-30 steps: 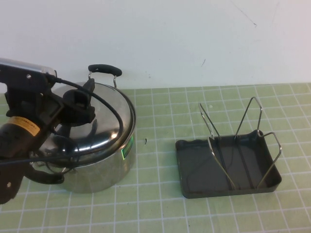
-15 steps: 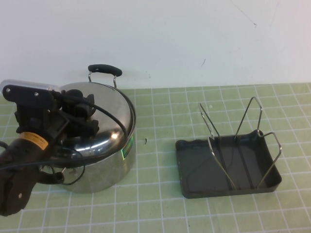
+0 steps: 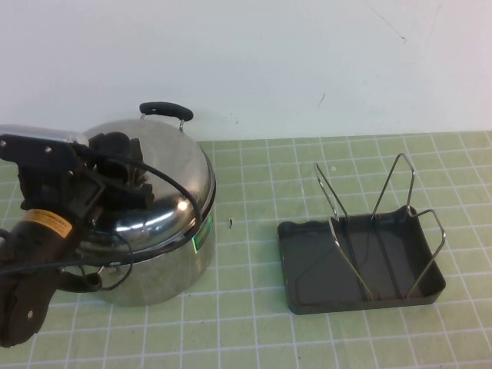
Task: Put pot lid on rack
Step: Open the pot, then hand over the pot lid
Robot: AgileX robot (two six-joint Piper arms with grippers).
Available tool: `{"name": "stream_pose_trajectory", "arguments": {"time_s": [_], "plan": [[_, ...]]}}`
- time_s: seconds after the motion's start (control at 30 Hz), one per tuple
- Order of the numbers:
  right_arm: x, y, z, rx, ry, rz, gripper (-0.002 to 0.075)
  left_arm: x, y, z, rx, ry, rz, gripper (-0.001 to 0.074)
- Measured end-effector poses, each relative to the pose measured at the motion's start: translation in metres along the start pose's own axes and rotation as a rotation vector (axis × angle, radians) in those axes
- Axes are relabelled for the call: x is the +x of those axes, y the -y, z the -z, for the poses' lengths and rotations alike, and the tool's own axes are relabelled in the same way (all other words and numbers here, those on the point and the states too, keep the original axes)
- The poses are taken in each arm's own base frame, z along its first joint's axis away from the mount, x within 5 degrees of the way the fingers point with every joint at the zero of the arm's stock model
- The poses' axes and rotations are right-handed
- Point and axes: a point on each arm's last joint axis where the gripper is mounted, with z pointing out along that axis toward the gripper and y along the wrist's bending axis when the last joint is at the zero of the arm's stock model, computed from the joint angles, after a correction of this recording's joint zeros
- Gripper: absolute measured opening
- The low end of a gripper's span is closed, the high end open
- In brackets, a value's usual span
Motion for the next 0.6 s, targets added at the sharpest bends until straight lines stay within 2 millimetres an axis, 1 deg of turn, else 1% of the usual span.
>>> {"name": "stream_pose_trajectory", "arguments": {"time_s": [0.1, 0.17, 0.3, 0.37, 0.43, 0.5, 0.6], "plan": [[0.000, -0.001, 0.000, -0.011, 0.004, -0.036, -0.0001, -0.014, 0.002, 0.005, 0.012, 0.062, 0.017, 0.0329], [-0.002, -0.004, 0.000, -0.043, 0.017, -0.149, -0.0001, -0.028, 0.005, 0.012, 0.032, 0.108, 0.022, 0.0329], [-0.008, -0.013, 0.001, -0.161, 0.047, -0.581, -0.0001, -0.055, 0.016, 0.029, 0.131, 0.179, 0.079, 0.0329], [-0.011, -0.014, 0.002, -0.190, 0.071, -0.694, -0.0001, -0.064, 0.024, 0.037, 0.222, 0.187, 0.150, 0.0329], [-0.013, -0.014, 0.002, -0.200, 0.083, -0.730, -0.0001, -0.069, 0.033, 0.044, 0.322, 0.175, 0.220, 0.0329], [-0.013, -0.014, 0.002, -0.200, 0.090, -0.729, -0.0001, -0.070, 0.040, 0.048, 0.414, 0.151, 0.259, 0.0329], [-0.014, -0.013, 0.002, -0.198, 0.095, -0.717, -0.0001, -0.067, 0.051, 0.053, 0.537, 0.107, 0.259, 0.0329]]}}
